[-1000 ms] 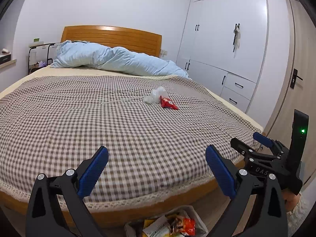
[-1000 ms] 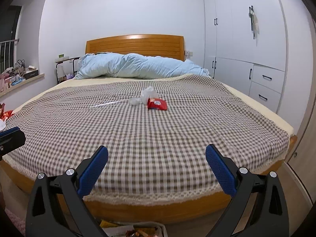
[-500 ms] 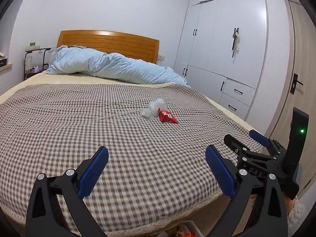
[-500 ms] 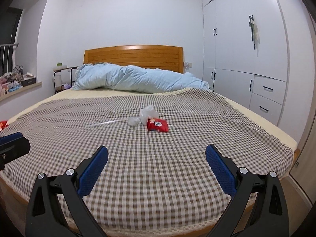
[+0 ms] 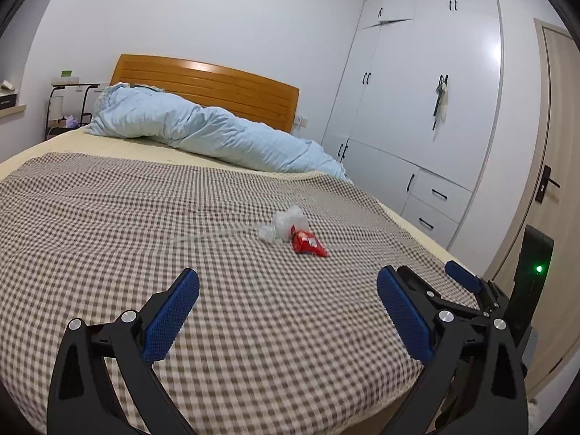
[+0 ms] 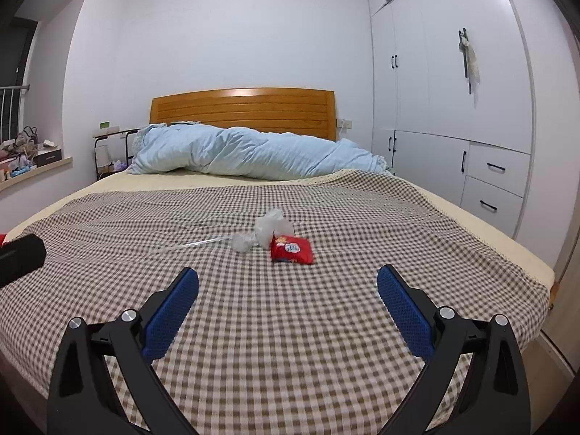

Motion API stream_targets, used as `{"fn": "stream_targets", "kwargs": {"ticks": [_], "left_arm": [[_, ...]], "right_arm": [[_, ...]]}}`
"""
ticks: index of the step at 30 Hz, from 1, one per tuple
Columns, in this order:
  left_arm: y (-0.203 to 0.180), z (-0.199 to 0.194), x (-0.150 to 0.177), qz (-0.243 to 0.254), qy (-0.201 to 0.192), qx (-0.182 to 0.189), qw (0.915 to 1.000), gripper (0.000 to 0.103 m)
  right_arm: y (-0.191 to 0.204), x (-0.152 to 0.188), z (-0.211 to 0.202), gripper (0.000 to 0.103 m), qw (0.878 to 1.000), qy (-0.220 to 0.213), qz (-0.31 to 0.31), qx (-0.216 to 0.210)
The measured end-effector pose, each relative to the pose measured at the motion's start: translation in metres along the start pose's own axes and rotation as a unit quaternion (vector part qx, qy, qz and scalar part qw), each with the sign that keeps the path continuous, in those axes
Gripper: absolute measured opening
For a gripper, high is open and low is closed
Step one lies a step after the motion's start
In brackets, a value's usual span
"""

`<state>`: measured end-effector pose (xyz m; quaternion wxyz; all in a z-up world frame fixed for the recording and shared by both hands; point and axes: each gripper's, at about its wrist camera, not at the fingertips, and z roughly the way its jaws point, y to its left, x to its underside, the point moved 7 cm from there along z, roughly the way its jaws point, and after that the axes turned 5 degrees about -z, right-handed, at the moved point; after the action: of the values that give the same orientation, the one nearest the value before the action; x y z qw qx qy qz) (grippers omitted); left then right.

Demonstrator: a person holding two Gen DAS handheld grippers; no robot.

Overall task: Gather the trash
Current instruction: 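Move both open tools toward the small red packet and clear bag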

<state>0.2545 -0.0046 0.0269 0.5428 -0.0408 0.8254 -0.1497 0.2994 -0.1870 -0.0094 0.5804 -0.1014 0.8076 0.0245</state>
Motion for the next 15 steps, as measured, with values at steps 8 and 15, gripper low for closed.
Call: {"fn": "stream_targets", "kwargs": {"ticks": [8,15], "left_arm": [[0.008,0.014,-0.011,-0.011,-0.012,-0.003,0.9999,0.095],[0.014,0.021,-0.012,-0.019,-0.013,-0.002,0.9997,0.095]], "right_arm": [[-0.005,-0.003,0.012,0.095,1.000,-0.001,0.013,0.009],[-0.006,-0.005,0.019,0.095,1.000,0.003,0.022,0.020]]}}
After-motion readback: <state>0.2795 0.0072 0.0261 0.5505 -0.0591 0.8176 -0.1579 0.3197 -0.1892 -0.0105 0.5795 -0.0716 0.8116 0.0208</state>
